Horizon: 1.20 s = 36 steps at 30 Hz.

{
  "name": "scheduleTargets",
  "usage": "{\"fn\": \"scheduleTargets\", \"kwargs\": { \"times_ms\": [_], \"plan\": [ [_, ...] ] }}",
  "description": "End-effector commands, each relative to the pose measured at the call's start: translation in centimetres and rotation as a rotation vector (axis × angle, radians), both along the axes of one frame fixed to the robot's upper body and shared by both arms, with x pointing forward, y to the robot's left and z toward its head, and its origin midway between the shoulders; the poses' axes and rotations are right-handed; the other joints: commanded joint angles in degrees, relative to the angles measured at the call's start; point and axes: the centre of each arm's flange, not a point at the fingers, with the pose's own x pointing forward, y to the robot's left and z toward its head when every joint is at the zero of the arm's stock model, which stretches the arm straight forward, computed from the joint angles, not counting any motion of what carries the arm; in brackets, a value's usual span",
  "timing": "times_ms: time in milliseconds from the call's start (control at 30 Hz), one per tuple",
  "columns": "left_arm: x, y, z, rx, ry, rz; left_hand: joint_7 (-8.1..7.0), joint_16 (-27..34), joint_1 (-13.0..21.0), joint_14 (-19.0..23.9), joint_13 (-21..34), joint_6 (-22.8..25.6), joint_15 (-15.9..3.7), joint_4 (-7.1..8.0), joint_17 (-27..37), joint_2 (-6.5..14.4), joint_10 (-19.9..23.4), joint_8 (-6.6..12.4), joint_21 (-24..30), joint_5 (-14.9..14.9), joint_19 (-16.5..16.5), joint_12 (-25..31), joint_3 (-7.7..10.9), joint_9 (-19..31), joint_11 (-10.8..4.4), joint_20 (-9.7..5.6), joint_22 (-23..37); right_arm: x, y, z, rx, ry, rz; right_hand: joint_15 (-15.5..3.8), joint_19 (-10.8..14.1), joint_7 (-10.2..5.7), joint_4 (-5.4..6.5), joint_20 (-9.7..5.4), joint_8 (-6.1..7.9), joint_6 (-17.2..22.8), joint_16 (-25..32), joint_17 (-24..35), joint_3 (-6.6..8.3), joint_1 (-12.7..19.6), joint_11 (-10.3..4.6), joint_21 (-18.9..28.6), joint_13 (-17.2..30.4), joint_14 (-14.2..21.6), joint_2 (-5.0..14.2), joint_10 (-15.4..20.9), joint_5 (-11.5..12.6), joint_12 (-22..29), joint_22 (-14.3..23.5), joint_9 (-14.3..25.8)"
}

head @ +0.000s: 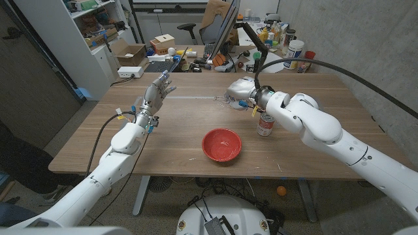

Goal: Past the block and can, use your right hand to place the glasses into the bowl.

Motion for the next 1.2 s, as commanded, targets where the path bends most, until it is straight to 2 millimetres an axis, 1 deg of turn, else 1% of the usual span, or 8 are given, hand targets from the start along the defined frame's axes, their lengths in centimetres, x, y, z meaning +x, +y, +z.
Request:
{"fn": "scheduleTargets", "kwargs": {
  "times_ms": [33,200,533,867,967,1200],
  "plan": [
    [-1.2,1.1,0.1,-0.019,-0.022,0.039,0.09,0.22,-0.63,0.19,0.21,0.19,-0.37,-0.2,0.28,4.87,0.27,0.27,-0.06,0.21,0.01,0.52,-0.23,0.08,-0.01,-0.27,0.06,0.1,0.1,-2.7,-0.005,0.1,-0.007,-0.42,-0.26,-5.12,0.79,-1.69,0.32,5.78,-0.15,0.29,0.94,0.34,0.1,0.6,0.37,0.63,0.69,0.66,0.55,0.38,0.13,0.1],
    [-1.3,1.2,0.2,-0.023,-0.026,0.042,0.14,0.19,-0.63,0.25,0.21,0.25,-0.44,-0.21,0.29,4.9,0.35,0.24,-0.07,0.22,0.14,0.53,-0.27,0.08,-0.02,-0.55,0.07,0.1,0.1,-3.2,0.024,0.136,0.01,-0.46,-0.16,-5.08,0.74,-1.65,0.36,5.94,-0.2,0.47,0.97,0.39,0.11,0.91,0.39,0.83,0.7,0.82,0.55,0.42,0.06,0.09],
    [-1.2,1.6,0.4,-0.025,-0.027,0.043,0.21,0.1,-0.61,0.27,0.22,0.27,-0.82,-0.24,0.29,4.96,0.39,0.14,-0.13,0.24,0.3,0.49,-0.34,0.08,0.01,-0.84,0.08,-0.2,0.8,-3.9,0.028,0.191,0.038,-0.44,0.09,-4.86,0.68,-1.67,0.34,6.1,0.2,1.2,0.94,0.44,0.17,1.76,0.43,2.27,0.79,0.98,0.52,0.39,-0.12,0.08],
    [-1.0,2.0,0.5,-0.029,-0.028,0.045,0.23,0.06,-0.6,0.33,0.21,0.25,-0.94,-0.26,0.29,4.99,0.46,0.08,-0.17,0.26,0.43,0.48,-0.38,0.08,0.1,-1.06,0.09,-0.1,1.6,-4.7,0.036,0.253,0.066,-0.46,0.24,-4.63,0.53,-1.75,0.39,6.44,0.56,1.91,0.99,0.58,0.9,2.56,0.37,3.67,0.79,1.48,0.5,0.45,-0.29,0.07],
    [-0.9,2.1,0.6,-0.029,-0.028,0.045,0.34,0.05,-0.59,0.34,0.21,0.25,-0.93,-0.26,0.28,5.0,0.48,0.06,-0.2,0.27,0.45,0.48,-0.39,0.09,0.11,-1.06,0.09,0.0,1.9,-5.1,0.027,0.263,0.07,-0.43,0.19,-4.59,0.51,-1.78,0.37,6.45,0.55,2.07,1.01,0.59,0.52,2.74,0.47,3.85,0.76,1.63,0.5,0.54,-0.33,0.07],
    [-0.8,2.3,0.7,-0.03,-0.03,0.047,0.31,0.01,-0.58,0.36,0.21,0.27,-0.94,-0.27,0.28,5.02,0.5,0.04,-0.25,0.28,0.47,0.46,-0.42,0.09,0.01,-1.15,0.1,0.3,2.2,-5.7,0.02,0.268,0.063,-0.43,0.07,-4.63,0.44,-1.78,0.36,6.51,0.46,2.23,1.05,0.64,0.57,2.96,0.52,3.95,0.7,1.58,0.5,0.51,-0.38,0.07]
  ]
}}
